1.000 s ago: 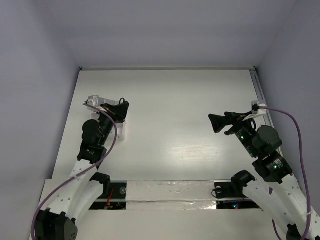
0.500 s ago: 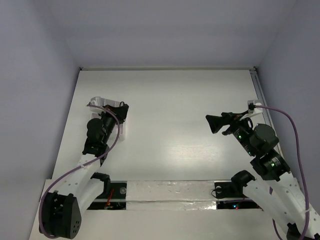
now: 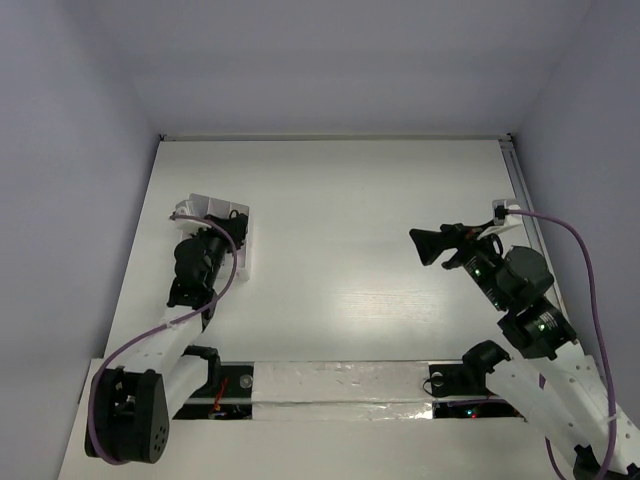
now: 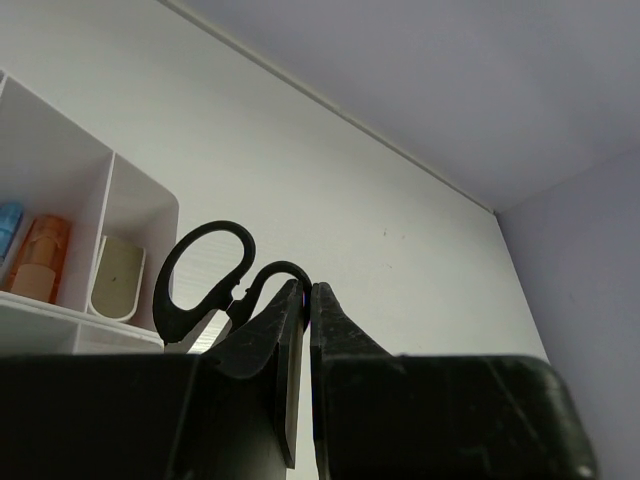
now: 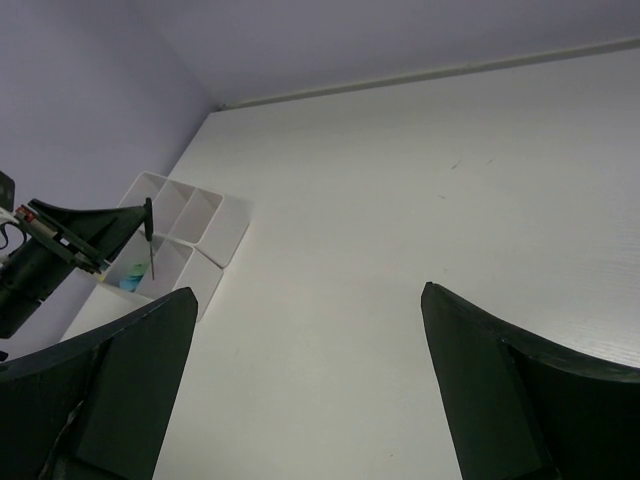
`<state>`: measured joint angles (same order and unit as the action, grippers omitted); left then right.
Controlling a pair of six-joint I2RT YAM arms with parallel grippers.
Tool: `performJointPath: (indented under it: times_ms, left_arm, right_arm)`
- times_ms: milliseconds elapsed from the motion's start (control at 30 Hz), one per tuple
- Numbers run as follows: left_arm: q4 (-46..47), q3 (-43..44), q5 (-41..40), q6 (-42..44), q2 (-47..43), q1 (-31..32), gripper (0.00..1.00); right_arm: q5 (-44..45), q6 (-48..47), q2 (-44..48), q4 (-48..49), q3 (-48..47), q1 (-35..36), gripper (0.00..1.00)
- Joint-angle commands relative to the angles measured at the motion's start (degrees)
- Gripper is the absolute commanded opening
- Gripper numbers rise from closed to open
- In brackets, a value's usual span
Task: Sort the stationery into containers
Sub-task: Place the scissors in the storage box, then reset both arms
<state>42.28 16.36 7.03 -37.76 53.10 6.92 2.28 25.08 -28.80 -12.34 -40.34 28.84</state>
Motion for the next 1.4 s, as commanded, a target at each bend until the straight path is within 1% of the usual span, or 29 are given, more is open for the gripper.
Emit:
performJointPath:
  times_ms: [0, 167, 267, 300, 367, 400, 467, 500, 567, 700, 867, 900, 1000, 1033, 1100, 1133, 1167, 1233, 1333, 1367]
  left_arm:
    - [5.9, -1.2, -0.5, 0.5, 1.0, -0.9, 0.0]
    - [7.1, -3.0, -2.2, 0.0, 0.7, -0.9, 0.0]
    - [6.0, -2.9, -3.2, 0.5, -0.4, -0.9, 0.11]
    - [5.6, -2.7, -3.4, 0.8, -0.8, -0.9, 0.18]
    - [5.0, -2.6, -3.6, 1.0, -1.2, -0.9, 0.25]
    - [4.9, -2.5, -3.6, 1.1, -1.7, -0.9, 0.32]
    - [4.2, -2.0, -3.2, 1.4, -2.3, -0.9, 0.41]
    - [4.0, -1.9, -3.2, 1.4, -3.3, -0.9, 0.47]
    - [3.0, -1.5, -3.5, 1.6, -4.5, -0.9, 0.49]
    - [0.9, 0.2, -3.4, 1.8, -7.7, -0.9, 0.61]
    - [0.0, 3.1, 0.8, 0.9, -10.8, -0.9, 0.7]
    - [-0.2, 4.6, 1.5, 0.8, -11.3, -0.9, 0.73]
    - [-1.2, 8.1, 4.5, 0.6, -11.6, -0.9, 0.75]
    - [-1.3, 8.9, 6.1, 0.2, -11.5, -0.9, 0.81]
    - [-1.2, 11.0, 7.6, -0.4, -11.6, -0.9, 0.82]
    - [-1.1, 11.6, 9.5, -0.9, -11.4, -0.3, 0.93]
    - [-0.7, 13.2, 10.5, -1.3, -11.3, 0.2, 0.99]
    - [-1.0, 15.1, 14.0, -1.4, -11.1, 0.9, 0.99]
    - [-5.4, 20.4, 16.7, 0.7, -12.2, 2.2, 0.99]
    - [-8.6, 21.8, 17.2, 2.4, -12.7, 2.2, 0.99]
  right_arm:
    - [-0.4, -0.2, -0.5, 3.3, -0.1, -0.4, 1.0]
    - [-0.3, -0.5, -0.7, 3.5, -0.2, -0.4, 1.0]
    - [-0.4, -0.5, -1.3, 3.7, -0.1, -0.4, 1.0]
    - [-0.5, -0.4, -1.5, 4.0, -0.1, -0.4, 1.0]
    - [-0.6, -0.3, -1.7, 4.2, 0.0, -0.4, 1.0]
    - [-0.7, -0.3, -1.8, 4.2, 0.0, -0.4, 1.0]
    - [-0.6, -0.3, -2.0, 4.2, -0.2, -0.4, 1.0]
    - [-0.5, -0.4, -2.1, 4.2, -0.2, -0.4, 1.0]
    - [-0.3, -0.4, -2.1, 4.1, -0.2, -0.4, 1.0]
    - [-0.3, -0.1, -2.1, 4.3, 0.0, -0.4, 1.0]
    - [-0.7, 0.2, -2.8, 5.0, 0.2, -0.4, 1.0]
    - [-0.9, 0.4, -3.0, 5.2, 0.3, -0.4, 1.0]
    - [-1.1, 1.0, -3.5, 5.8, 0.5, -0.4, 1.0]
    - [-1.2, 1.1, -3.6, 6.0, 0.6, -0.4, 1.0]
    - [-1.4, 1.6, -3.8, 6.6, 0.8, -0.4, 1.0]
    - [-1.4, 1.7, -4.0, 6.8, 0.9, -0.4, 1.0]
    - [-1.4, 1.6, -4.1, 7.2, 0.8, -0.4, 1.0]
    - [-0.4, 0.9, -4.4, 7.4, 0.5, -0.4, 1.0]
    - [1.6, -0.8, -5.9, 6.2, -1.9, -0.4, 1.0]
    - [1.8, -1.2, -6.2, 5.8, -3.2, -0.4, 1.0]
